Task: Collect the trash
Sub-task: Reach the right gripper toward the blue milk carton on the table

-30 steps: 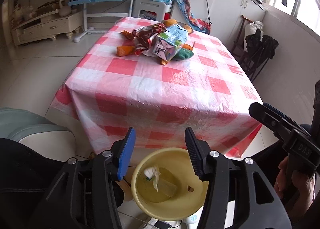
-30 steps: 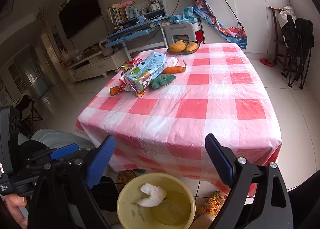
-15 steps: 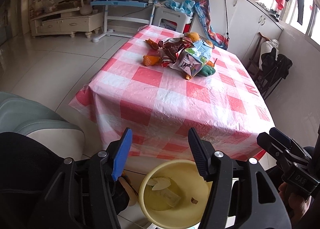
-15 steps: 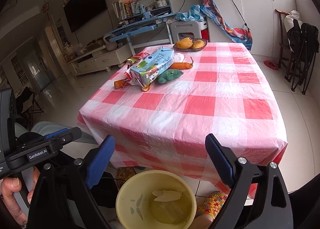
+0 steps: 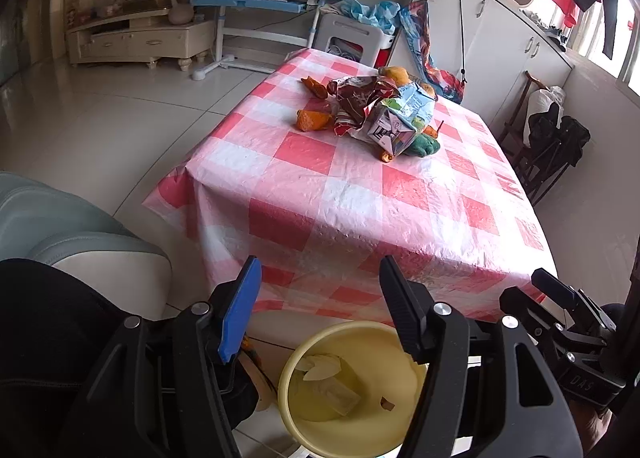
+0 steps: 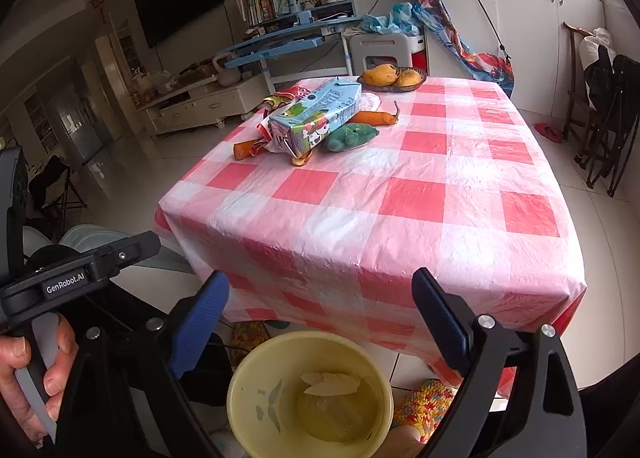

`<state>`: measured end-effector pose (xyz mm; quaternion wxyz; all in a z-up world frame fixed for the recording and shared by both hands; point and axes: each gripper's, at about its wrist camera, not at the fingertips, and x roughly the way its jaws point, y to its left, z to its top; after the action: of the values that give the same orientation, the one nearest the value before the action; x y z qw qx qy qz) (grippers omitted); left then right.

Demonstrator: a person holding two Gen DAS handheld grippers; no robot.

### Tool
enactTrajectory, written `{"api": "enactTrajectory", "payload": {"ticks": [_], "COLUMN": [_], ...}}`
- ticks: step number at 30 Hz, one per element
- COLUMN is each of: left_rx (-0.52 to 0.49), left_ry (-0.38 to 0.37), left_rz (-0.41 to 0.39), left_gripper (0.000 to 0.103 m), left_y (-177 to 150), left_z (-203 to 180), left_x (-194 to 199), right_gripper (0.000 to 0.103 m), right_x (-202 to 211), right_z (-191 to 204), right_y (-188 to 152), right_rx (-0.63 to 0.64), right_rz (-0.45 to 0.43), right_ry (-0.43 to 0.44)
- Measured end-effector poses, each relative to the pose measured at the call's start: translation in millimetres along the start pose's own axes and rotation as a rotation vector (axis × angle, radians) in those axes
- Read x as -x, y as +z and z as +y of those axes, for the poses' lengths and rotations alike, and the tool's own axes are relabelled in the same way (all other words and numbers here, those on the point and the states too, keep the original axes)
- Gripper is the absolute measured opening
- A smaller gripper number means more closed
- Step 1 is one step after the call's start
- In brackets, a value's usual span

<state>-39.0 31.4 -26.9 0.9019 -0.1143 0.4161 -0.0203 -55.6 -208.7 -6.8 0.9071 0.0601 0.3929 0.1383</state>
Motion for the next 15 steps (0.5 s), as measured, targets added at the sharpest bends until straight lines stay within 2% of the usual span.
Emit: {"api": "enactTrajectory", "payload": {"ticks": [8,15], "left_rx": [0.004,0.011], "left_ry": [0.001,0.015], "left_rz": [0.006,0.022], "left_gripper": [0.059,0.059], "left_y": [0,1], "left_z": [1,4], "left_x": [-1,-7], "right_gripper": [0.089,0.089], "right_x": [-8,-20], "right_z": [-2,-3], "right_y": [9,31], "right_rx": [-0.018,-0.029], "right_rz": [0.002,0.012], "right_ry": [0.019,0.053]}}
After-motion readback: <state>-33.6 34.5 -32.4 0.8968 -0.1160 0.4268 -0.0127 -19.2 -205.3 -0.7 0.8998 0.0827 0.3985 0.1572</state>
